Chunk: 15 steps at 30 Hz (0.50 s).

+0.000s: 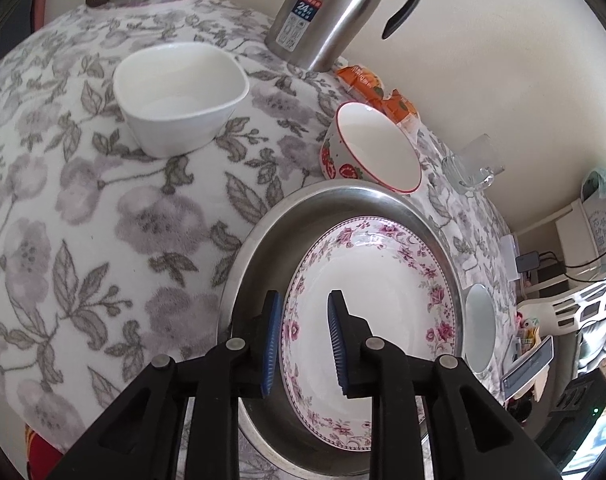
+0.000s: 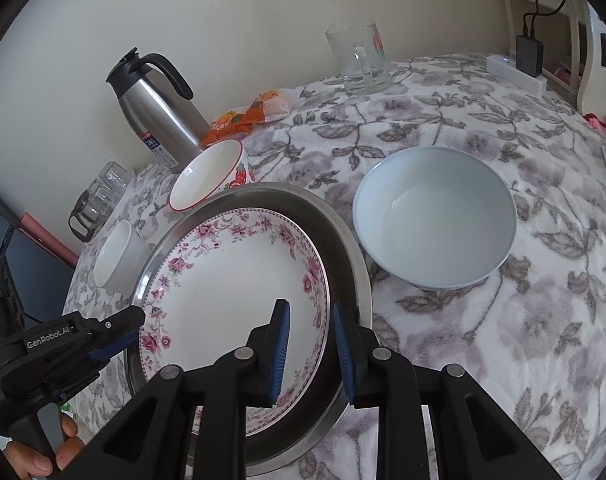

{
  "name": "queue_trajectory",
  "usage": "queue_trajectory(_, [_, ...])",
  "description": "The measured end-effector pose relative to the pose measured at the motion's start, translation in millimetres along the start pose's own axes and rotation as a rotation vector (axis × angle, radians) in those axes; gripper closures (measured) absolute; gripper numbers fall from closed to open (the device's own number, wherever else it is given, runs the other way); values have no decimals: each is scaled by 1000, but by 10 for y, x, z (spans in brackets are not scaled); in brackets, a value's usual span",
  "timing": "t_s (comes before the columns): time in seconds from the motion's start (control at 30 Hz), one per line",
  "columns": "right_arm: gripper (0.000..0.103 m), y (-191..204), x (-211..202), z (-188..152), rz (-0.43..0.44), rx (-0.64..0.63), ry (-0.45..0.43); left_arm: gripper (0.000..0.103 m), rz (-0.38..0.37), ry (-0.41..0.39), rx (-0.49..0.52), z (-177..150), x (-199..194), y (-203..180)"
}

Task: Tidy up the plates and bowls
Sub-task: 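Open both grippers to release the plate and lift them away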

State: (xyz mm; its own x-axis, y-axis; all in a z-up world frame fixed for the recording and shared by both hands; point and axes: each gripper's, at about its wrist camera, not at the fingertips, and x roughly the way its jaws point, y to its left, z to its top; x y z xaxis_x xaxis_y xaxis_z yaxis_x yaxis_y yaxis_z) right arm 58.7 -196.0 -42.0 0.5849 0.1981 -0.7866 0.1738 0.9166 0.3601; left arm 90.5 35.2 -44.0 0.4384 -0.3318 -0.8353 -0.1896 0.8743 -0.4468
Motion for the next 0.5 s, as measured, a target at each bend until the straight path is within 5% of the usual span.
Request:
queue_trajectory(0.17, [77,16,-107,21,8,-10,-35,77,3,-61,66,-7,-162,-127])
queue_trajectory(0.33, [77,1,-171,28,-11,-4,-64,57,43,-88,120,-36,-222,-225])
queue_trajectory(0.5, [60,-36,-202,27,-34,7,-77,45,93,-65,153,-70,-184,-264])
